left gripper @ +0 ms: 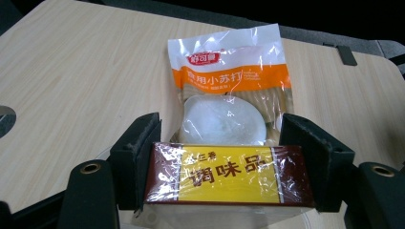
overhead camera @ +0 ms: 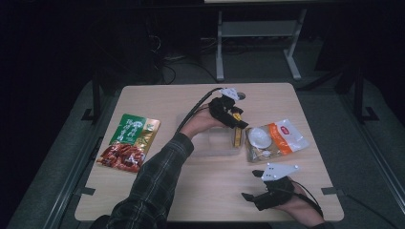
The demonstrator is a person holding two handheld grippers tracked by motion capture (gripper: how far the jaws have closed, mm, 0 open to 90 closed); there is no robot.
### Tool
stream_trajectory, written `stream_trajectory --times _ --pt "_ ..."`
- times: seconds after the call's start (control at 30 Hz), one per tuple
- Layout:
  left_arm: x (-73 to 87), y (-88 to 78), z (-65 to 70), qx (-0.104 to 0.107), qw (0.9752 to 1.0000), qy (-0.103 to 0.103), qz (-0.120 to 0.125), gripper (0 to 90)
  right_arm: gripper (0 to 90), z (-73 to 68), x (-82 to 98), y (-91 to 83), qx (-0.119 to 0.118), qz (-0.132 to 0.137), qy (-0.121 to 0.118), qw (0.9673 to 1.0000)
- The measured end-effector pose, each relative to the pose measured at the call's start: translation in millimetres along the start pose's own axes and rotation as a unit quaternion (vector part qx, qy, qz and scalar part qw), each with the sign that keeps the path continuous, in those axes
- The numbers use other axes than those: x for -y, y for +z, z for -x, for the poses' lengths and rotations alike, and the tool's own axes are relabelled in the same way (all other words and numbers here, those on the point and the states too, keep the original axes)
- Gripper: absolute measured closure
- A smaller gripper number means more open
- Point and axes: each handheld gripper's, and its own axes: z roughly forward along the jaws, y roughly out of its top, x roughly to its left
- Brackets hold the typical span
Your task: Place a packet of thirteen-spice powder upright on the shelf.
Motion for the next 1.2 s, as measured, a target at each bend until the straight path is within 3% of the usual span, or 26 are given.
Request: stream_trajectory --times 0.3,0.4,0.63,0.87,1.2 --pt "-1.8 -3.0 3.4 -0.005 1.0000 0.006 -0.003 30.6 14.7 -0.1 0.6 1.7 -0.003 -0.006 -0.002 1.0000" --pt "-6.2 -14.0 6.0 -0.007 0.9999 0.002 0.011 28.7 14.7 -0.5 0.3 1.8 -0.002 -0.005 -0.003 1.0000" --pt "-5.7 -35.2 13.2 -0.011 0.9999 0.003 0.004 24.5 14.7 -0.8 1.4 2.7 -0.002 -0.012 -0.002 0.9999" --pt "12.3 -61.5 24.5 -0.018 0.9996 -0.015 -0.015 21.1 14.6 -0.5 2.1 3.6 -0.003 -0.015 -0.005 0.9999" --pt "40.6 -86.9 44.0 -0.041 0.9985 -0.016 -0.034 20.0 14.5 -0.8 2.3 4.3 -0.001 -0.017 -0.004 0.9998"
